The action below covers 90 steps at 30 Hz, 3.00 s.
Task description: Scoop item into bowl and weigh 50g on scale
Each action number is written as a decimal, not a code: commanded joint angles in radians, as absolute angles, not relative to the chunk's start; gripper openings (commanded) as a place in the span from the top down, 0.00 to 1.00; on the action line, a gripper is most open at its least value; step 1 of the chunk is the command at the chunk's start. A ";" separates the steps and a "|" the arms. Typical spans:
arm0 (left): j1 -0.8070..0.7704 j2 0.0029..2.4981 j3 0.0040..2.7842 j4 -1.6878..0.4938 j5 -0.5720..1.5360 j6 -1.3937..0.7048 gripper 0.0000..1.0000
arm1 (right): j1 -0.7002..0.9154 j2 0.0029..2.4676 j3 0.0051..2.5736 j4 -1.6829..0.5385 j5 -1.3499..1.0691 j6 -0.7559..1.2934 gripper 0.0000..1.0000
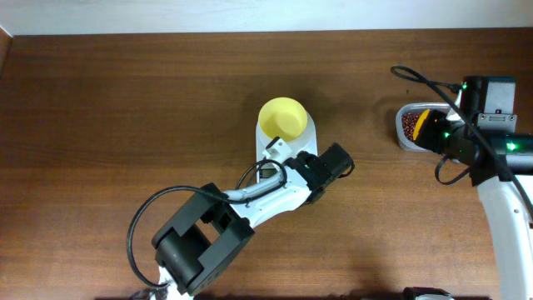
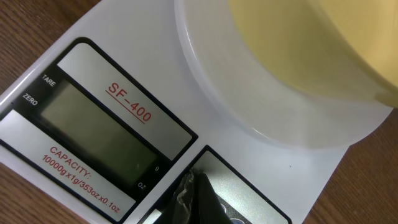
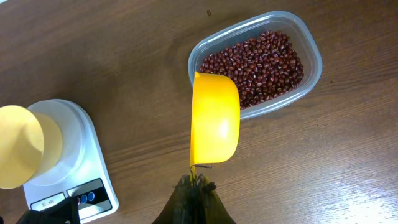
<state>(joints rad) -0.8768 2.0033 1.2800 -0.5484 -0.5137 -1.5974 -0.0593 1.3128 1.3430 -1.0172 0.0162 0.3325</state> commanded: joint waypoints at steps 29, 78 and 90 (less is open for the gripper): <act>-0.877 2.046 1.273 -0.558 -0.467 -1.553 1.00 | -0.066 1.316 1.362 -1.018 0.007 0.327 0.96; -0.822 1.734 1.285 -0.954 -0.709 -1.539 1.00 | -0.066 1.243 1.362 -1.116 -0.079 0.331 0.96; -0.758 1.734 1.285 -0.964 -0.749 -1.539 1.00 | -0.066 1.238 1.362 -1.124 -0.098 0.356 0.96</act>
